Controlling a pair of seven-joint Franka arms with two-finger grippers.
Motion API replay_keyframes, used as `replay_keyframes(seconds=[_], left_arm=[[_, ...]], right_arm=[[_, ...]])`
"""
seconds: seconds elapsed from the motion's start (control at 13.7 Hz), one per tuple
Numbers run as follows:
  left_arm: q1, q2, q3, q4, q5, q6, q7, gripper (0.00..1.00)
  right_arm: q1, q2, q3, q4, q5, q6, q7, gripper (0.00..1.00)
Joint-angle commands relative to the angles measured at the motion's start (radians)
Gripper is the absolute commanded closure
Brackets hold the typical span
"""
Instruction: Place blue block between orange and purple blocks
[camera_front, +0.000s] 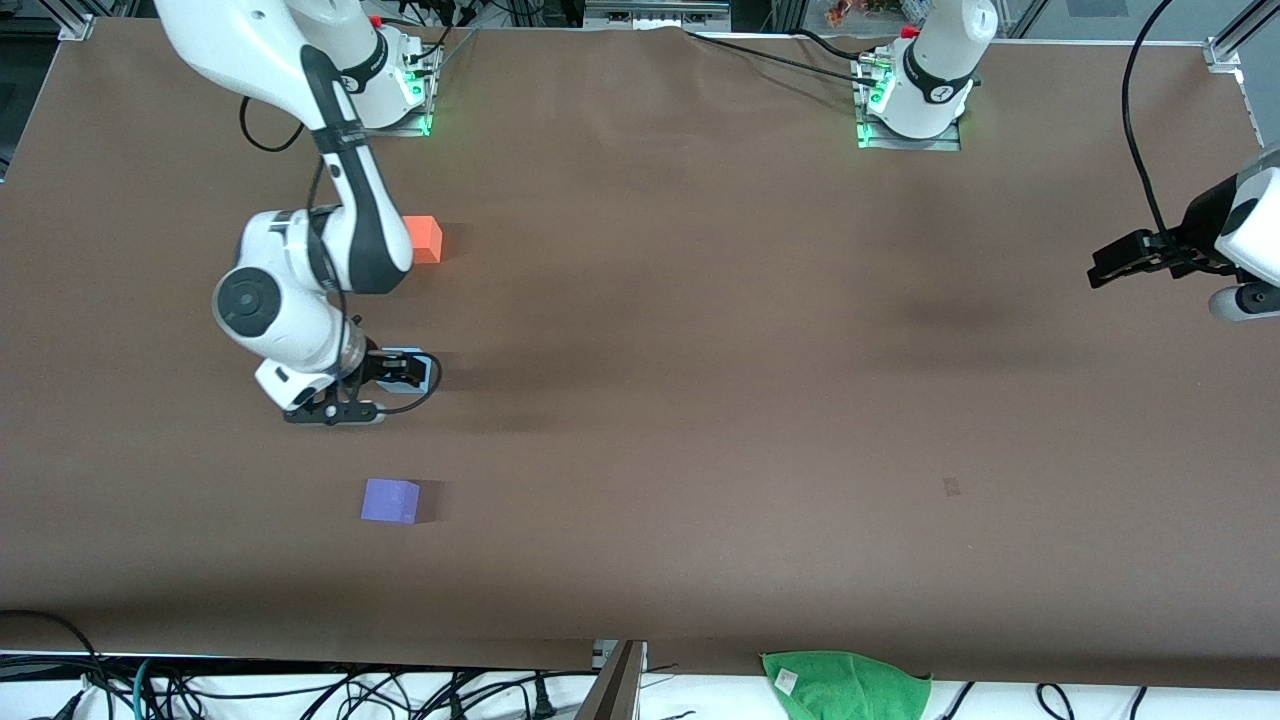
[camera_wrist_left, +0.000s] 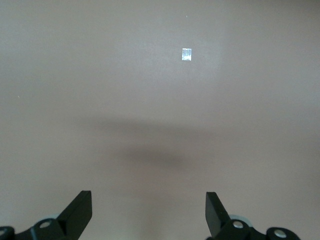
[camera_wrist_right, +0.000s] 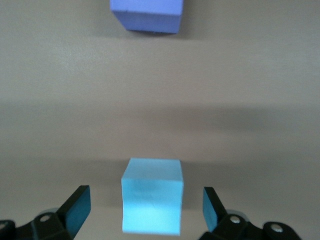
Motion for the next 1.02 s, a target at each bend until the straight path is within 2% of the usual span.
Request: replay_keyframes(seconds=[0.0,0.22,0.36,0.51,0.66,0.8,0.87,0.95], left_arm=[[-0.004,-0.003,0.001,0.024,0.018,-0.019,0.000,0.00],[-0.003,-0.002,0.001,0.024,0.019,-0.018,0.000,0.00],[-0.004,-0.003,0.001,0.024,0.019,-0.018,-0.005,0.00],[-0.007,-0.002,0.001,0.024,0.022,-0.016,0.004,0.00],[-0.012,0.006,-0.007,0.024,0.025,-0.007,0.003,0.00],[-0.010,0.003,-0.016,0.020,0.024,-0.007,0.003,0.00],[-0.004,-0.003,-0.016,0.018,0.013,-0.007,0.004,0.00],[0.002,-0.005,-0.016,0.020,0.007,-0.010,0.004,0.00]], right_arm=[[-0.018,-0.004,-0.030,0.167,-0.014,-0.232,-0.030,0.01],[-0.033,-0.021,-0.078,0.308,-0.020,-0.450,-0.030,0.01],[-0.062,-0.060,-0.072,0.361,-0.041,-0.539,-0.024,0.01],[-0.094,-0.145,-0.044,0.358,-0.090,-0.560,-0.023,0.00],[-0.201,-0.232,0.078,0.355,-0.142,-0.605,-0.022,0.00],[-0.309,-0.292,0.183,0.338,-0.150,-0.667,-0.022,0.00],[-0.350,-0.309,0.227,0.332,-0.181,-0.688,-0.027,0.00],[-0.372,-0.330,0.270,0.330,-0.255,-0.708,-0.027,0.00]])
